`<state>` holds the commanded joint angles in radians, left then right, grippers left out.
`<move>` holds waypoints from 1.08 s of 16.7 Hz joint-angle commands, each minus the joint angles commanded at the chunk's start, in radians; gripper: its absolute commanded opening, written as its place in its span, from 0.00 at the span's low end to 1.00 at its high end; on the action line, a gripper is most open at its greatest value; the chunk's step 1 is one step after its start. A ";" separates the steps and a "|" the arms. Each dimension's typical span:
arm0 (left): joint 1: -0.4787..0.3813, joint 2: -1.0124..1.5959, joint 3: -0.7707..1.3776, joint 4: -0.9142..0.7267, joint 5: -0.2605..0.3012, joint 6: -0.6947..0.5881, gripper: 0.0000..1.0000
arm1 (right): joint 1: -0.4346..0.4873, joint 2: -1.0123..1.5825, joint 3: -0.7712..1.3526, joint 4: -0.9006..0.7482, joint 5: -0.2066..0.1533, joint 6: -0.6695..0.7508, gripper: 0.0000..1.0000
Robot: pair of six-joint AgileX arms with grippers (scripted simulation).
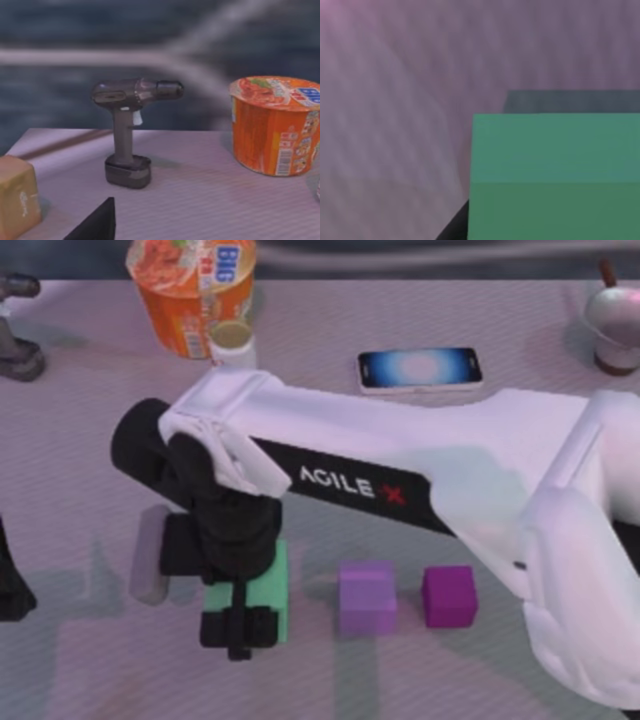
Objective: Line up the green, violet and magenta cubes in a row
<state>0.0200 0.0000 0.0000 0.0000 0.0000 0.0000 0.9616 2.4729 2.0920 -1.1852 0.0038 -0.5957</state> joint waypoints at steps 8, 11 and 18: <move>0.000 0.000 0.000 0.000 0.000 0.000 1.00 | 0.000 0.000 0.000 0.000 0.000 0.000 1.00; 0.000 0.000 0.000 0.000 0.000 0.000 1.00 | 0.000 0.000 0.000 0.000 0.000 0.000 1.00; 0.000 0.000 0.000 0.000 0.000 0.000 1.00 | 0.000 0.002 0.017 -0.017 0.000 -0.002 1.00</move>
<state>0.0200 0.0000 0.0000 0.0000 0.0000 0.0000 0.9621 2.4747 2.1095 -1.2027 0.0038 -0.5979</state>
